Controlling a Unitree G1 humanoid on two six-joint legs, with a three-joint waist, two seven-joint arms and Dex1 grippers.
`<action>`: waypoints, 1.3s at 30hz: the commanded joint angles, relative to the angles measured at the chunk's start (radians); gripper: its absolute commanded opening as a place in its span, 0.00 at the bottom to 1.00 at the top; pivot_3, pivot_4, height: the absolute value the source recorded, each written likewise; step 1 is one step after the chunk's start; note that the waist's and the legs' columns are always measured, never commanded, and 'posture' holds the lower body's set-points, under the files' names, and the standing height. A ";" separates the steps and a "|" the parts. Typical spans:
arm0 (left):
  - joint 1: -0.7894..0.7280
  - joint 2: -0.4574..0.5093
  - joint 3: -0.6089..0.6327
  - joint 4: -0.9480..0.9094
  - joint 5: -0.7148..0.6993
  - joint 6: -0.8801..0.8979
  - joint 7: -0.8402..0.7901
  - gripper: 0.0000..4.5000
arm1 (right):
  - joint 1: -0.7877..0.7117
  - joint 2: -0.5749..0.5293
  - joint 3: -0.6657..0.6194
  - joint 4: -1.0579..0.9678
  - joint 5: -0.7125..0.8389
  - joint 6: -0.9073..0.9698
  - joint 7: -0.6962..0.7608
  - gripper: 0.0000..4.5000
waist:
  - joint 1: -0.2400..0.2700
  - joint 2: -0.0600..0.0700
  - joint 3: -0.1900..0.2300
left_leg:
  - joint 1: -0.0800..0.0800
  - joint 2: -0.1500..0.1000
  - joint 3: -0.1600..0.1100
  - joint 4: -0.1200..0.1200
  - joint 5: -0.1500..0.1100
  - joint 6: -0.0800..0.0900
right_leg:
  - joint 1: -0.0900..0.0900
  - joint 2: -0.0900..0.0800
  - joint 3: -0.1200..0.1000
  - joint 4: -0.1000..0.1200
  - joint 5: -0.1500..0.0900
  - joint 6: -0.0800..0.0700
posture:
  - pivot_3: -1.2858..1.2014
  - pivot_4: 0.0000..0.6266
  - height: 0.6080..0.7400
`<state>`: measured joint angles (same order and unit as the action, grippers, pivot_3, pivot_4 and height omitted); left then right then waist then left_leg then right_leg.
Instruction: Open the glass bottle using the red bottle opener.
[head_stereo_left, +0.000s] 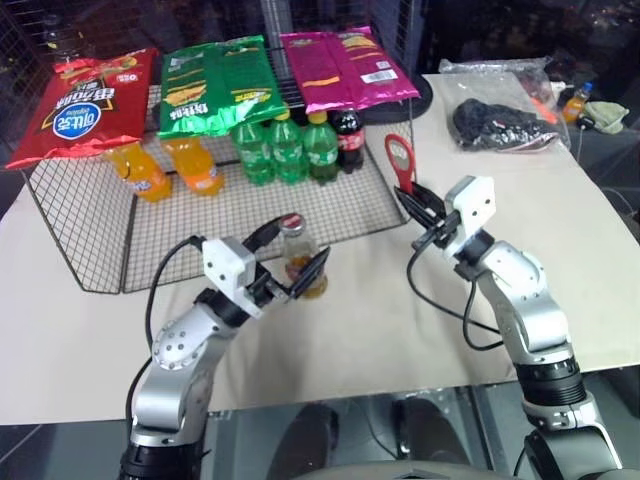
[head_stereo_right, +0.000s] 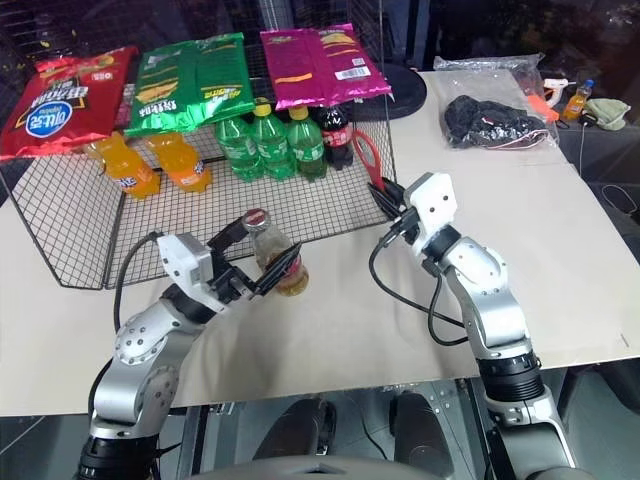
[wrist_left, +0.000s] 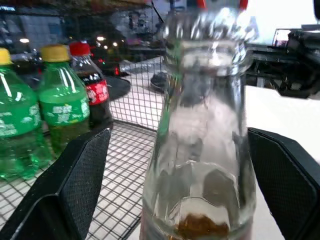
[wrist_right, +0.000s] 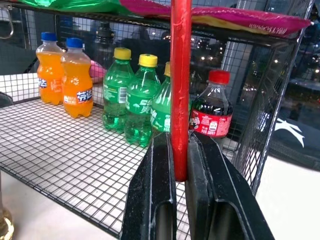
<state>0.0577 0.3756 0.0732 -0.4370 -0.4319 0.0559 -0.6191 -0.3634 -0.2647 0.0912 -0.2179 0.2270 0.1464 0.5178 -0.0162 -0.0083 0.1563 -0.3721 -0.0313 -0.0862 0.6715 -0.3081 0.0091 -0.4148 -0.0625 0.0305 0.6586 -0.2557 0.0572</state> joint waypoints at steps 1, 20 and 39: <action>0.019 -0.008 0.013 -0.064 -0.042 -0.026 -0.015 0.98 | -0.005 0.002 -0.005 -0.014 0.008 -0.028 0.012 0.00 | 0.000 0.000 0.000 | 0.000 0.000 0.000 0.000 0.000 0.000 | 0.000 0.000 0.000 0.000 0.000 0.000 | 0.52 0.24 1.00; 0.033 -0.020 -0.006 -0.077 -0.071 -0.067 -0.054 0.48 | -0.036 0.015 0.003 0.033 0.005 -0.042 0.046 0.00 | 0.000 0.000 0.000 | 0.000 0.000 0.000 0.000 0.000 0.000 | 0.000 0.000 0.000 0.001 0.000 0.000 | 0.52 0.24 1.00; 0.047 -0.037 -0.031 -0.005 -0.011 -0.141 -0.051 0.25 | -0.032 0.005 0.117 0.014 -0.070 -0.124 0.111 0.00 | 0.001 0.000 0.000 | 0.002 0.000 0.000 0.000 0.000 0.000 | 0.001 0.000 0.000 0.001 0.000 0.000 | 0.52 0.24 1.00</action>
<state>0.0938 0.3407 0.0652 -0.4550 -0.4549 -0.0782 -0.6588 -0.3975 -0.2538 0.1755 -0.1689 0.1840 0.0766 0.6051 -0.0148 -0.0082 0.1559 -0.3704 -0.0317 -0.0857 0.6720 -0.3081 0.0092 -0.4137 -0.0623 0.0307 0.6595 -0.2557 0.0572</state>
